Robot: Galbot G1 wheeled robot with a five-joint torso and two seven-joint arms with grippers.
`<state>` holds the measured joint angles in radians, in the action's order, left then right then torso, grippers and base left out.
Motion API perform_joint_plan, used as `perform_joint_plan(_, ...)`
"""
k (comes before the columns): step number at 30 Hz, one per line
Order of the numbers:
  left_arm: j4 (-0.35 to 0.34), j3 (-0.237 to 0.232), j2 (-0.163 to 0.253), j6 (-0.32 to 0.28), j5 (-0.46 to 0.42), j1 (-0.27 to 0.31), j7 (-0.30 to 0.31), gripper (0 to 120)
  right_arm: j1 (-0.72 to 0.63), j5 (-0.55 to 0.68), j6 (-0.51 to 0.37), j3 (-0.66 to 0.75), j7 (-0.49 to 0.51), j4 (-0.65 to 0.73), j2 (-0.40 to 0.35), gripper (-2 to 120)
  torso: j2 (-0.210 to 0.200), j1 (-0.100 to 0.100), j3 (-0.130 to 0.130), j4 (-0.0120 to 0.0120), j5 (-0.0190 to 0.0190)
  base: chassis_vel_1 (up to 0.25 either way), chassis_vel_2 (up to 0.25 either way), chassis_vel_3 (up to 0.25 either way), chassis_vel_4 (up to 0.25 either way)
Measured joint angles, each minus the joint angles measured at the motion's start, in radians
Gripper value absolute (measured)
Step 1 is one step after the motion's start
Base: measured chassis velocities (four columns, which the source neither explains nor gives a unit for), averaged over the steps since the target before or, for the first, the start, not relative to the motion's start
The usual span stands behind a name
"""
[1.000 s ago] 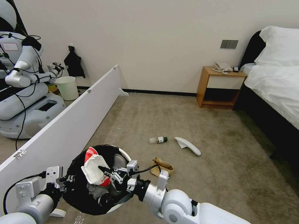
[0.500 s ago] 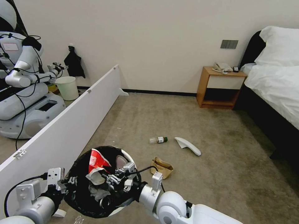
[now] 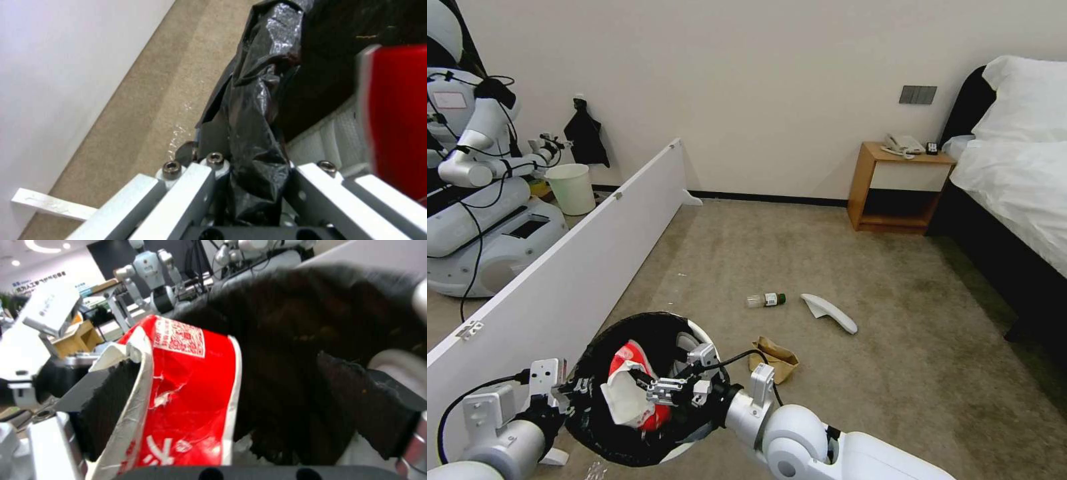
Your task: Pick up the trash bin, then pick up the garbage from the floor and place it into the trash bin.
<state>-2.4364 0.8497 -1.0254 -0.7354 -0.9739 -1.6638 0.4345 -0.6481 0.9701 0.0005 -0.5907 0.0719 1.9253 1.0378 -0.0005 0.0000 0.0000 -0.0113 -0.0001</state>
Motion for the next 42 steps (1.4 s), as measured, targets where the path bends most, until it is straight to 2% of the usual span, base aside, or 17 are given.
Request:
perform_joint_plan(3, 0.000, 0.001, -0.001, 0.000, 0.000, -0.001, 0.000, 3, -0.002, -0.005, 0.010, 0.007, -0.002, 0.010, -0.007, 100, 0.000, 0.000, 0.000, -0.0001, 0.0000, 0.000, 0.000, 0.000, 0.000)
perform_joint_plan(8, -0.004, 0.005, -0.004, 0.000, 0.002, -0.004, 0.004, 3, -0.014, -0.016, 0.057, 0.039, -0.026, 0.075, -0.058, 100, 0.000, 0.000, 0.000, 0.0000, 0.0002, 0.000, 0.000, 0.000, 0.000)
perform_joint_plan(14, -0.008, 0.006, -0.008, 0.000, 0.006, -0.007, 0.009, 3, -0.038, -0.016, 0.052, 0.056, -0.031, 0.126, -0.104, 100, 0.000, 0.000, 0.000, -0.0002, 0.0001, 0.000, 0.000, 0.000, 0.000)
perform_joint_plan(16, -0.012, 0.006, -0.012, 0.000, 0.009, -0.015, 0.009, 3, -0.078, -0.015, 0.038, 0.104, -0.033, 0.147, -0.126, 100, 0.000, 0.000, 0.000, -0.0001, 0.0000, 0.000, 0.000, 0.000, 0.000)
perform_joint_plan(25, -0.037, -0.001, -0.022, 0.000, -0.013, -0.021, 0.021, 3, -0.114, -0.059, -0.007, 0.140, -0.034, 0.133, -0.140, 100, 0.000, 0.000, 0.000, -0.0001, 0.0002, 0.000, 0.000, 0.000, 0.000)
perform_joint_plan(29, -0.044, -0.002, -0.022, 0.000, -0.017, -0.025, 0.025, 3, -0.105, 0.000, -0.104, 0.145, 0.018, 0.148, -0.133, 100, 0.000, 0.000, 0.000, 0.0001, 0.0001, 0.000, 0.000, 0.000, 0.000)
perform_joint_plan(30, -0.044, -0.002, -0.022, 0.000, -0.017, -0.025, 0.025, 3, -0.105, 0.000, -0.104, 0.145, 0.018, 0.148, -0.133, 100, 0.000, 0.000, 0.000, 0.0001, 0.0001, 0.000, 0.000, 0.000, 0.000)
perform_joint_plan(32, -0.045, -0.007, -0.021, 0.000, -0.016, -0.027, 0.026, 3, -0.082, 0.080, -0.230, 0.147, 0.106, 0.185, -0.111, 100, 0.000, 0.000, 0.000, 0.0001, -0.0001, 0.000, 0.000, 0.000, 0.000)
perform_joint_plan(33, -0.045, -0.007, -0.021, 0.000, -0.016, -0.027, 0.026, 3, -0.082, 0.080, -0.230, 0.147, 0.106, 0.185, -0.111, 100, 0.000, 0.000, 0.000, 0.0001, -0.0001, 0.000, 0.000, 0.000, 0.000)
perform_joint_plan(35, -0.045, -0.013, -0.021, 0.000, -0.014, -0.029, 0.025, 3, -0.056, 0.130, -0.305, 0.146, 0.170, 0.197, -0.086, 100, 0.000, 0.000, 0.000, 0.0001, -0.0002, 0.000, 0.000, 0.000, 0.000)
perform_joint_plan(39, -0.046, -0.017, -0.021, 0.000, -0.014, -0.029, 0.025, 3, -0.036, 0.180, -0.351, 0.141, 0.210, 0.197, -0.064, 100, 0.000, 0.000, 0.000, 0.0000, 0.0001, 0.000, 0.000, 0.000, 0.000)
perform_joint_plan(41, -0.046, -0.021, -0.016, 0.000, -0.013, -0.030, 0.025, 3, -0.013, 0.292, -0.428, 0.139, 0.284, 0.201, -0.040, 100, 0.000, 0.000, 0.000, 0.0001, 0.0000, 0.000, 0.000, 0.000, 0.000)
perform_joint_plan(42, -0.046, -0.021, -0.016, 0.000, -0.013, -0.030, 0.025, 3, -0.013, 0.292, -0.428, 0.139, 0.284, 0.201, -0.040, 100, 0.000, 0.000, 0.000, 0.0001, 0.0000, 0.000, 0.000, 0.000, 0.000)
